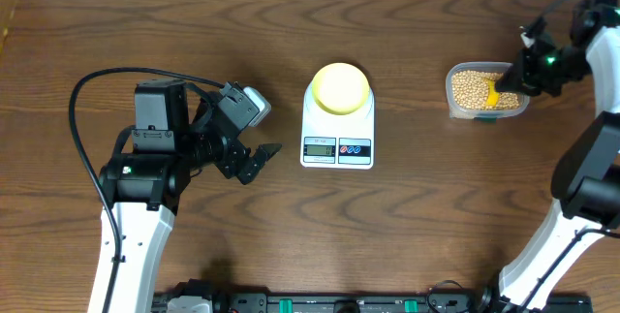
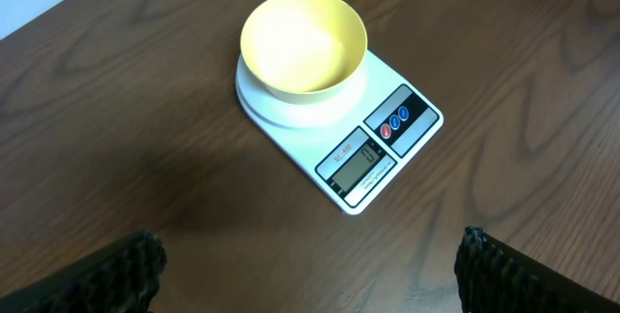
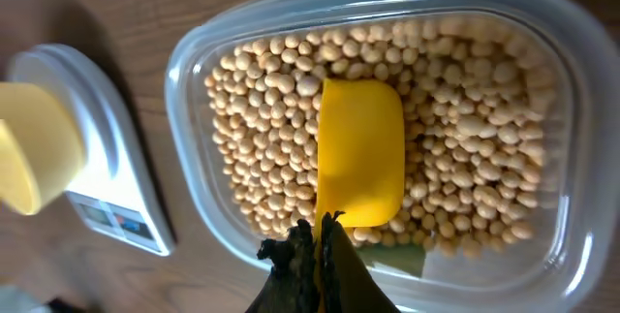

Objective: Scoop item into bowl and weigh 50g on scale
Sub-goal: 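Drag the scoop through the soybeans and lift it filled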

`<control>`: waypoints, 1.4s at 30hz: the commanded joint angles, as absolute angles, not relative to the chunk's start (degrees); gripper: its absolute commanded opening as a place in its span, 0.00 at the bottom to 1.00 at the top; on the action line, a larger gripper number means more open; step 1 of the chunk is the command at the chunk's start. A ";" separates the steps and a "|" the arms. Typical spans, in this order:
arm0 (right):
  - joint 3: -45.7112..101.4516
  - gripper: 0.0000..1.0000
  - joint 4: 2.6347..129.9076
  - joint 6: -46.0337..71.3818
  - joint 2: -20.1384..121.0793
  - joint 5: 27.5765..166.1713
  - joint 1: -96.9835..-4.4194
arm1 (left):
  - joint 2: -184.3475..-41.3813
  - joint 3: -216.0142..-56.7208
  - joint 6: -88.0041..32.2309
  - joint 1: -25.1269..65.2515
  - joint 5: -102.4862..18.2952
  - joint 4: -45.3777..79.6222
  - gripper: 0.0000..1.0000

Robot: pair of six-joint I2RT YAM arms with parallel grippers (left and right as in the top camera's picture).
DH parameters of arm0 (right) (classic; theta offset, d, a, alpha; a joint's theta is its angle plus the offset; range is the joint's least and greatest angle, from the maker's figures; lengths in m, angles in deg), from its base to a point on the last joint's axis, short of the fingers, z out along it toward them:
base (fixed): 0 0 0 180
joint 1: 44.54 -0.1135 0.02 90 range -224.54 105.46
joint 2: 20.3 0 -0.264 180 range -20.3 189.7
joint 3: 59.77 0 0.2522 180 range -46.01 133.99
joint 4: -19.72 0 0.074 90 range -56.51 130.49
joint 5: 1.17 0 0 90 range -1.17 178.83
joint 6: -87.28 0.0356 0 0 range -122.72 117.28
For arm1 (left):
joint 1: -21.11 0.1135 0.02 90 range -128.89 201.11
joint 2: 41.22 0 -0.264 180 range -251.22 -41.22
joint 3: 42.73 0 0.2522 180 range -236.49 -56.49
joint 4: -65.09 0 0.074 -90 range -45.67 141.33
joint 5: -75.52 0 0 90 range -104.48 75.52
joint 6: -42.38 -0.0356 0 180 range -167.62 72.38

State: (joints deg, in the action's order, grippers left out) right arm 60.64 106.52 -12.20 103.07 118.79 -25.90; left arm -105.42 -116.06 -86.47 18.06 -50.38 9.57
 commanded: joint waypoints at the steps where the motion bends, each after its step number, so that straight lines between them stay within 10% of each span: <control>1: 60.25 0.01 106.85 -12.94 103.57 126.81 -24.07 | -105.64 -115.93 -86.82 18.26 -51.12 9.57 0.97; 42: 60.25 0.01 112.20 -24.44 103.57 144.73 -10.01 | -105.64 -115.93 -86.82 18.26 -51.12 9.57 0.98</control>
